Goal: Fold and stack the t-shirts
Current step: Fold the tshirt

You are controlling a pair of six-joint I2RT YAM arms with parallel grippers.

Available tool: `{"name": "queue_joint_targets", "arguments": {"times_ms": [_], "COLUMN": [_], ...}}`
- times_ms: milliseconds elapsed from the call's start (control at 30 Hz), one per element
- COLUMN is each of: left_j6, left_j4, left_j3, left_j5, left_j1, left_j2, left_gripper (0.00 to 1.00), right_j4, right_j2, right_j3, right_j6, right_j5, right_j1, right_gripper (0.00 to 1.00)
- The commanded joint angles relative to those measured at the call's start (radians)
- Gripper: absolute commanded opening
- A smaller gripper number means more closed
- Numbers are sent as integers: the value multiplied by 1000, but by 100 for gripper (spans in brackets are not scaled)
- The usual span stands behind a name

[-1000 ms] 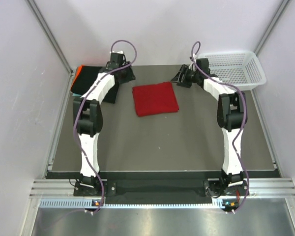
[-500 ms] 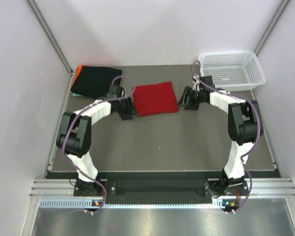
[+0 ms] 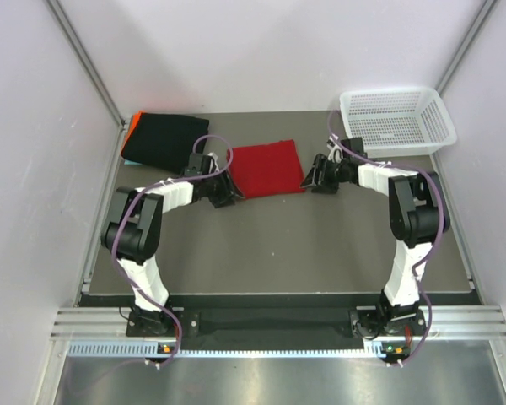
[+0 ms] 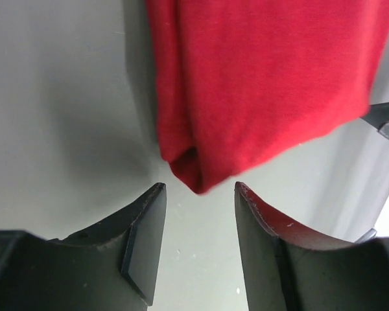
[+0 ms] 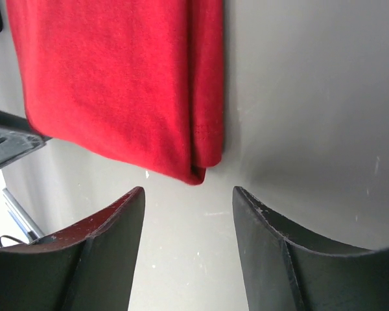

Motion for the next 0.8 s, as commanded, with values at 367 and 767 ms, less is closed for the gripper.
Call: {"name": "queue_joint_targets", "arguments": {"times_ms": [367, 767], "left_j6": [58, 103], "left_j4": [-10, -222], "left_j3": [56, 110], "left_j5": [-58, -245], "left_j1": [-3, -21], "left_j2": [67, 5], "left_gripper": [5, 0], "right_j4": [81, 61], "right_j2": [77, -49], "right_j3": [27, -98], "right_j6": [-37, -50], "right_j5": [-72, 28], "right_j1": [19, 25], "right_gripper": [34, 0]}}
